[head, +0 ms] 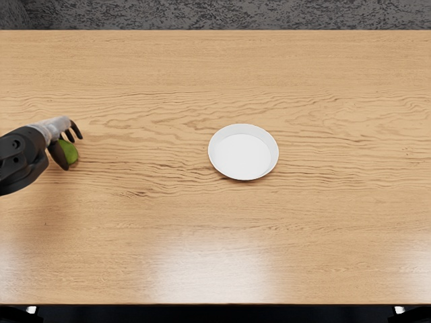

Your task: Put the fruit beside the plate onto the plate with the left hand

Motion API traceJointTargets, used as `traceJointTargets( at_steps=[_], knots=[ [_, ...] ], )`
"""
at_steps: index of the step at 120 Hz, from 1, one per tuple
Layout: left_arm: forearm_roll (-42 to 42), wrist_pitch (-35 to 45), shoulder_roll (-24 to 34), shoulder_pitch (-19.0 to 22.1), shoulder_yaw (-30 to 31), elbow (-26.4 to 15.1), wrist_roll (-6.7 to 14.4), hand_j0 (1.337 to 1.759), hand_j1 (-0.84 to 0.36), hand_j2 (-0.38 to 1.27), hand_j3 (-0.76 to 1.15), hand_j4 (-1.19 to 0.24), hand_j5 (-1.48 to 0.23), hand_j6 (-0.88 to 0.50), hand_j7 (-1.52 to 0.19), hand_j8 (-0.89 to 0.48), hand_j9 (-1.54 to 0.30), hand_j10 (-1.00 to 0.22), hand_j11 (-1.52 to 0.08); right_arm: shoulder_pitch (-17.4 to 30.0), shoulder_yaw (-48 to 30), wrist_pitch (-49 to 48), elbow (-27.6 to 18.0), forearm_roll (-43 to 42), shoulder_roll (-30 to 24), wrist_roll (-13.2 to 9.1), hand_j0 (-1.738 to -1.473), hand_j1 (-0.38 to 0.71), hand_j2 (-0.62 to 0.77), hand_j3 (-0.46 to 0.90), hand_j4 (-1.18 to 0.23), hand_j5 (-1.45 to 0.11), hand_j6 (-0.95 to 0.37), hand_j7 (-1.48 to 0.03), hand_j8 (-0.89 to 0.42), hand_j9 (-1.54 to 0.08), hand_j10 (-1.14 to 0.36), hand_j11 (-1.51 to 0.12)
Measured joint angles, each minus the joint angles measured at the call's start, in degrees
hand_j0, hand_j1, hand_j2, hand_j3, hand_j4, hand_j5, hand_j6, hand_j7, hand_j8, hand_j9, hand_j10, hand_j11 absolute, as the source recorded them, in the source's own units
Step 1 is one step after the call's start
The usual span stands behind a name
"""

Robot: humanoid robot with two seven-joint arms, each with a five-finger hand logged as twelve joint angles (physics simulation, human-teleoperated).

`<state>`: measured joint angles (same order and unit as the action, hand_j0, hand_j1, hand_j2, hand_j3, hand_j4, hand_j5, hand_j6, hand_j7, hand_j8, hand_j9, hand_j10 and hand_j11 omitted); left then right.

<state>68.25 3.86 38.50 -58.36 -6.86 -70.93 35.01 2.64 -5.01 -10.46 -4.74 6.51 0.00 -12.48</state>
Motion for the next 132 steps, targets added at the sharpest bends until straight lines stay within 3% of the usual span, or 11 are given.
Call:
traceJointTargets(
  at_steps=[59,132],
  knots=[
    [-0.5,-0.3,0.0,0.0,0.0,0.0,0.0,1.657,-0.25,0.23,0.0,-0.55,-0.71,-0.52,-0.72,-0.5,-0.72,-0.55,-0.72,0.0,0.0,0.0,0.0,0.0,0.0,0.0,-1.658,-0.35,0.0,0.0,0.0,0.0,0.0,0.0,0.0,0.0,0.0,0.0],
    [-0.8,-1.5,0.4,-0.1,-0.1,0.0,0.0,1.655,-0.26,0.31,0.0,-0.66,-0.82,-0.49,-0.83,-0.48,-0.85,-0.64,-0.85,-0.2,0.0,0.0,0.0,0.0,0.0,0.0,-1.658,-0.35,0.0,0.0,0.0,0.0,0.0,0.0,0.0,0.0,0.0,0.0]
  ],
)
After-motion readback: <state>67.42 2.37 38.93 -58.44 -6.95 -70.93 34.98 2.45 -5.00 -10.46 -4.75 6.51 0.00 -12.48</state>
